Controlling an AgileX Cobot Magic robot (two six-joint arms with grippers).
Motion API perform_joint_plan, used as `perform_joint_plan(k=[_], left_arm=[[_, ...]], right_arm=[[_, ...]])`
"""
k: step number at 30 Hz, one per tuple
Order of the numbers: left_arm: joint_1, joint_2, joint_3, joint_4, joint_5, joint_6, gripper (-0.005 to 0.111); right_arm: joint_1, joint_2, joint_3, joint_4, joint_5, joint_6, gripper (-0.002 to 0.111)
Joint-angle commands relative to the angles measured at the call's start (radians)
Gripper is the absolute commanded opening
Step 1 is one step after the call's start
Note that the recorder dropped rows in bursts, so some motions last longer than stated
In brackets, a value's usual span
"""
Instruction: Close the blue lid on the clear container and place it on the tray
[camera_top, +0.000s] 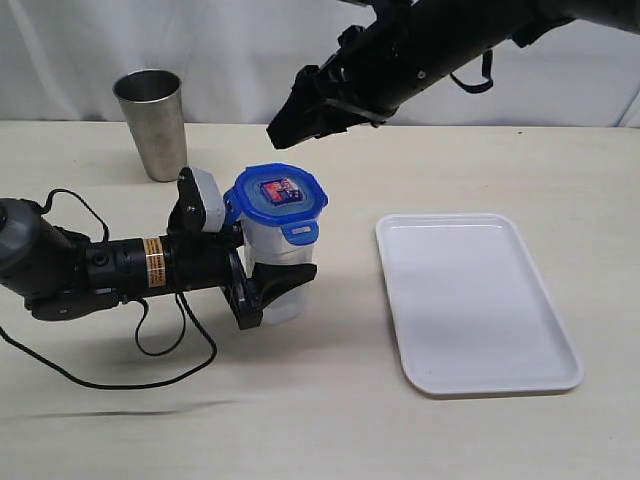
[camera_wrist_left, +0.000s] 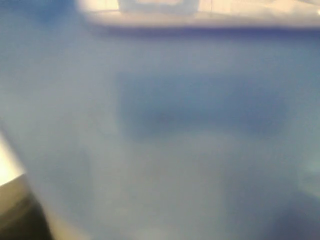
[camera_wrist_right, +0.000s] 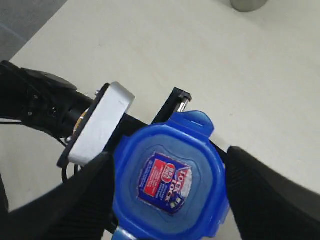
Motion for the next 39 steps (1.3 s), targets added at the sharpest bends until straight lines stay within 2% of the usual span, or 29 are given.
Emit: perform_joint_plan(k=[1, 4, 10, 15, 20, 27, 39], left_arm=[[-0.006, 0.001, 0.003, 0.013, 0.069, 0.013, 0.0], [-0.006, 0.001, 0.003, 0.013, 0.069, 0.013, 0.0], [-0.006, 0.001, 0.003, 0.009, 0.068, 0.013, 0.0], [-0.006, 0.001, 0.003, 0.009, 0.068, 0.013, 0.0], [-0.006, 0.001, 0.003, 0.009, 0.068, 0.013, 0.0], [-0.006, 0.001, 0.003, 0.009, 0.068, 0.013, 0.0], [-0.006, 0.001, 0.003, 0.005, 0.064, 0.013, 0.0]], right_arm=[[0.005, -0.055, -0.007, -0.011, 0.095, -0.175, 0.052], [0.031, -0.082, -0.007, -0.071, 0.158, -0.253, 0.043], [0.174, -0.1, -0.004, -0.43, 0.118, -0.22, 0.042], [0.292, -0.098, 0.027, -0.609, 0.052, -0.22, 0.04], [0.352, -0.098, 0.117, -0.756, -0.027, -0.21, 0.037], [0.353, -0.096, 0.195, -0.773, -0.173, -0.206, 0.037], [0.353, -0.096, 0.314, -0.792, -0.277, -0.25, 0.037]])
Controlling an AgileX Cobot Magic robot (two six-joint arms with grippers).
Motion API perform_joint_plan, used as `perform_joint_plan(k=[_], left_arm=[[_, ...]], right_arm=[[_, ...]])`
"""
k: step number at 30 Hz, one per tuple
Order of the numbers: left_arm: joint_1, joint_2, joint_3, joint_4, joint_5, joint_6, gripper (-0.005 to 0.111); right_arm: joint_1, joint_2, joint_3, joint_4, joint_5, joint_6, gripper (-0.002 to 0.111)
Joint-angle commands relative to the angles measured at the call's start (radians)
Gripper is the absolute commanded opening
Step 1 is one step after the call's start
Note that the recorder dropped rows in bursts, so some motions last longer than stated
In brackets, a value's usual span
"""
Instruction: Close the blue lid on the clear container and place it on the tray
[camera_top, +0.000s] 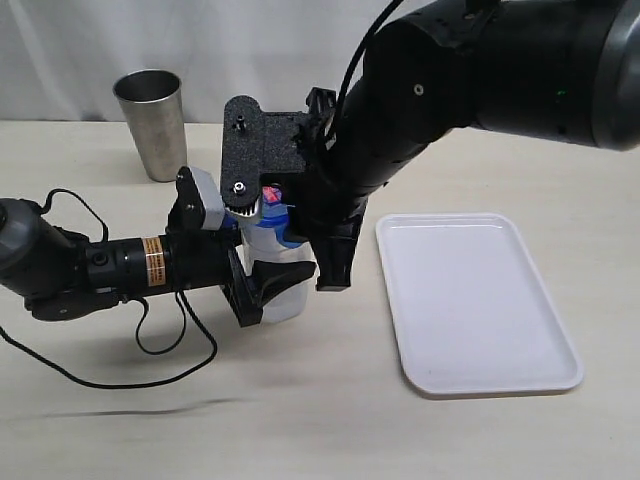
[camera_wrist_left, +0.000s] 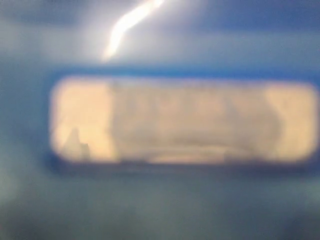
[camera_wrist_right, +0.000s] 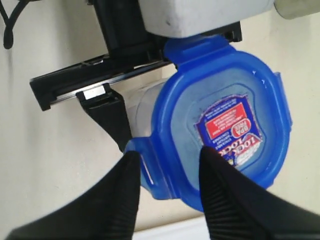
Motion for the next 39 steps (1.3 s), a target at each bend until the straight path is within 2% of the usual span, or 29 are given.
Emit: perform_joint_plan(k=[1, 7, 13, 16, 20, 39], left_arm=[[-0.006, 0.001, 0.003, 0.014, 0.061, 0.018, 0.0], [-0.006, 0.001, 0.003, 0.021, 0.057, 0.018, 0.0], [-0.006, 0.001, 0.003, 0.025, 0.043, 0.018, 0.0], [-0.006, 0.001, 0.003, 0.032, 0.036, 0.014, 0.0], [-0.006, 0.001, 0.003, 0.045, 0.034, 0.014, 0.0], [-0.006, 0.001, 0.003, 0.072, 0.014, -0.009, 0.0]], right_arm=[[0.001, 0.016, 0.059, -0.011, -0.011, -0.029, 0.037], [0.001, 0.016, 0.146, -0.029, -0.135, -0.089, 0.037], [0.001, 0.029, 0.202, -0.09, -0.183, -0.089, 0.037], [0.001, 0.051, 0.202, -0.09, -0.194, -0.089, 0.036], [0.001, 0.091, 0.202, -0.09, -0.194, -0.089, 0.03], [0.001, 0.124, 0.202, -0.09, -0.272, -0.013, 0.025]])
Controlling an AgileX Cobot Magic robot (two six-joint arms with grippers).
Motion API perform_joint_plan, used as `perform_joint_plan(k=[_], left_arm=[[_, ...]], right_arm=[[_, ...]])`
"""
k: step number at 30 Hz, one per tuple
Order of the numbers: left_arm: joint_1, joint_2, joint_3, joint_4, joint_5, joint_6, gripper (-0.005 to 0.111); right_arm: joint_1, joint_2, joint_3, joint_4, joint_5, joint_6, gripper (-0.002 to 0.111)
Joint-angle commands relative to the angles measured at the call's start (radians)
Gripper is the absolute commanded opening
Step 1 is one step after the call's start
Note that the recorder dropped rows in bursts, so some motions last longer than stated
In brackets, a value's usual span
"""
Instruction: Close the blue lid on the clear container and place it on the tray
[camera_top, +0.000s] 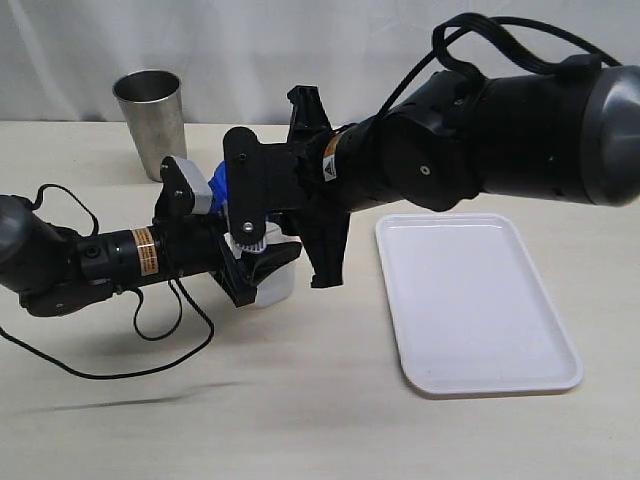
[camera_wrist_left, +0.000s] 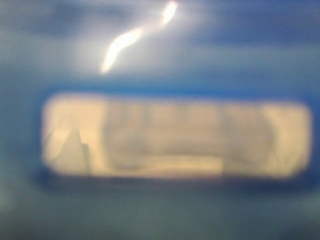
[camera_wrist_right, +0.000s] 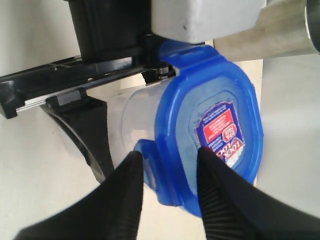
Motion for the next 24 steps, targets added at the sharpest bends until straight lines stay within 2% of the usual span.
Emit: perform_joint_plan(k=[1, 4, 6, 8, 9, 12, 16, 20, 24], left_arm=[[-0.027, 0.001, 0.009, 0.139, -0.008, 0.016, 0.0], [-0.027, 0.001, 0.009, 0.137, -0.008, 0.019, 0.0], [-0.027, 0.001, 0.009, 0.11, -0.008, 0.025, 0.0], [-0.027, 0.001, 0.009, 0.112, -0.008, 0.025, 0.0], [-0.027, 0.001, 0.009, 0.125, -0.008, 0.022, 0.0], [-0.027, 0.001, 0.009, 0.14, -0.017, 0.022, 0.0], [-0.027, 0.001, 0.009, 0.155, -0.037, 0.022, 0.0], [-0.013, -0.034, 0.009, 0.245, -0.03, 0.017, 0.0], [-0.001, -0.061, 0.009, 0.34, -0.03, 0.026, 0.0]], right_arm=[[-0.005, 0.089, 0.04, 0.037, 0.113, 0.047, 0.025], [-0.005, 0.076, 0.04, 0.039, 0.135, 0.054, 0.026], [-0.005, 0.03, 0.004, 0.041, 0.207, 0.283, 0.039], [-0.006, 0.0, -0.039, 0.041, 0.281, 0.341, 0.05], [-0.006, -0.015, -0.06, 0.058, 0.307, 0.349, 0.051], [-0.006, -0.075, -0.093, 0.152, 0.344, 0.349, 0.051], [-0.008, -0.144, -0.097, 0.172, 0.366, 0.397, 0.051], [-0.04, -0.145, -0.095, 0.176, 0.477, 0.429, 0.051], [-0.057, -0.148, -0.095, 0.18, 0.496, 0.4, 0.046]])
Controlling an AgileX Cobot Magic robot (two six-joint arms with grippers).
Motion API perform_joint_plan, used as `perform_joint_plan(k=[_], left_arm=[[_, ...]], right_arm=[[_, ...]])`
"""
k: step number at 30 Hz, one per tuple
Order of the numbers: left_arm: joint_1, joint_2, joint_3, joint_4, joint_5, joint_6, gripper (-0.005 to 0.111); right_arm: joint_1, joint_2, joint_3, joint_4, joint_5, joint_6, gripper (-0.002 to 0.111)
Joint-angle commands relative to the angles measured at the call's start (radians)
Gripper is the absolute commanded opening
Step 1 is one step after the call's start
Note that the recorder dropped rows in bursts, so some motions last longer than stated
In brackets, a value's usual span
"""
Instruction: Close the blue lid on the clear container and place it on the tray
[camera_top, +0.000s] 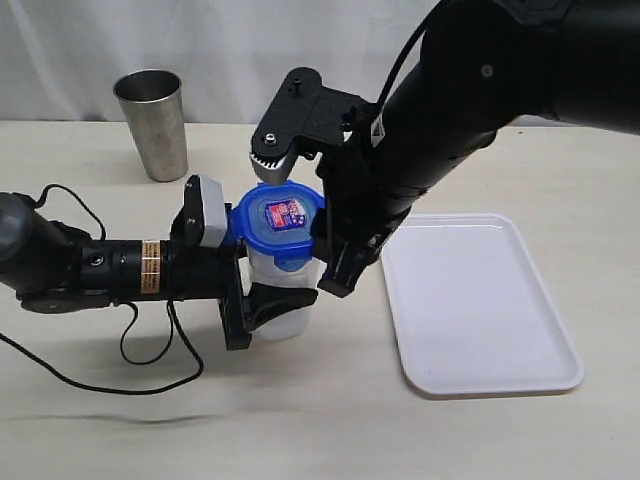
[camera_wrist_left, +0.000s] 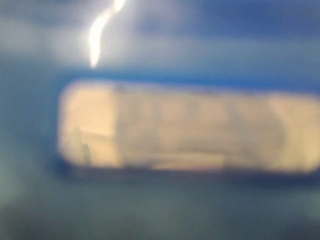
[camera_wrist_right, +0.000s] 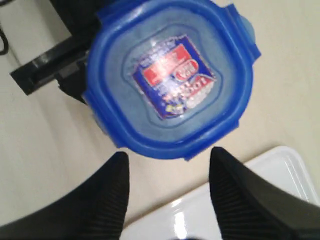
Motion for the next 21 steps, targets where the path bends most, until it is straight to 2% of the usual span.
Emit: perform_joint_plan(k=[1, 7, 13, 18, 21], left_arm=[[0.011, -0.029, 0.005, 0.109, -0.002, 0.024, 0.0], [0.014, -0.029, 0.005, 0.204, -0.01, 0.33, 0.0], [0.014, -0.029, 0.005, 0.204, -0.008, 0.354, 0.0], [0.014, -0.029, 0.005, 0.208, -0.006, 0.365, 0.0], [0.014, -0.029, 0.005, 0.225, -0.004, 0.365, 0.0]], right_arm=[[-0.017, -0.016, -0.001, 0.021, 0.02, -0.044, 0.046], [-0.017, -0.063, -0.039, 0.218, 0.076, -0.149, 0.046], [-0.017, -0.023, -0.164, 0.299, 0.182, -0.161, 0.046], [-0.017, 0.108, -0.287, 0.284, 0.322, -0.155, 0.046], [-0.017, 0.204, -0.384, 0.21, 0.368, -0.204, 0.046]])
